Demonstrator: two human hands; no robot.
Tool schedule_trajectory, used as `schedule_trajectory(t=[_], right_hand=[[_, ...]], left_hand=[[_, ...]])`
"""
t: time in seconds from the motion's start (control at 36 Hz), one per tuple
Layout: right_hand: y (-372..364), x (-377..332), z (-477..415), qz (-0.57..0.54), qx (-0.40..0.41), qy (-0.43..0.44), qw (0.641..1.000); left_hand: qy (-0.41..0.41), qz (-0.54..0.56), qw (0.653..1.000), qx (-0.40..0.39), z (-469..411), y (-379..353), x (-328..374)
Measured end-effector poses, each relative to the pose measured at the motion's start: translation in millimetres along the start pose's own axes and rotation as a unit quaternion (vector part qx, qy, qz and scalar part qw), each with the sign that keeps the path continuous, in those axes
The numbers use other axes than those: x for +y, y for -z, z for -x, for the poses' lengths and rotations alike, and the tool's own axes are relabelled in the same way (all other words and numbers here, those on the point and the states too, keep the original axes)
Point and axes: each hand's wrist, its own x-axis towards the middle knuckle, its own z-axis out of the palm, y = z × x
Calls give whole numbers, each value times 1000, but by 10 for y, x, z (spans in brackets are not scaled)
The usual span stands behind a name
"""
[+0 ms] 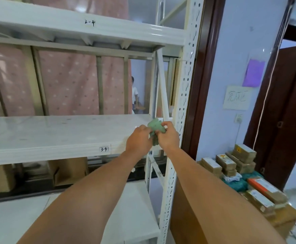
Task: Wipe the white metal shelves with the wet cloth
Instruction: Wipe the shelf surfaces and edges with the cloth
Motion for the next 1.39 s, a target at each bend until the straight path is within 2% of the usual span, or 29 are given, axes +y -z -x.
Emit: schedule_trajectory(t=[0.11,0.28,0.42,0.56,0.61,0.67,0.75,0.81,0.92,1.11,1.28,1.39], right_hand=[[-48,35,-265,64,16,2,998],[-151,130,-544,183,-32,43,982],[-111,161,-688,347,-78,88,931],[-94,123,-768,432,-98,158,883],[-110,166,-815,410,-118,200,882],[-117,210,-856,348,-192,200,896],[-157,261,-842,284,-308,123,900],[-215,288,-813,269,-318,70,906],[-257,303,-831,270,-330,30,904],[-320,348,-882,285,-344,32,894],[-470,295,-876,284,-363,41,886],[-612,260,-882,255,-374,52,890]], left_hand=[[-76,-7,997,18,-77,-202,21],[-136,-49,988,45,-115,-490,-82],[-138,-86,985,50,-94,-701,-116],[-160,-120,976,83,-143,-776,-99],[-162,-133,975,79,-149,-779,-124],[-161,-134,975,80,-134,-757,-131],[-169,-176,967,73,-96,-767,-139],[-166,-214,961,56,-88,-778,-143],[-147,-246,958,25,-85,-751,-133],[-166,-228,958,50,-67,-649,-69],[-133,-270,952,46,39,-556,-129],[-121,-226,966,39,185,-403,-303]])
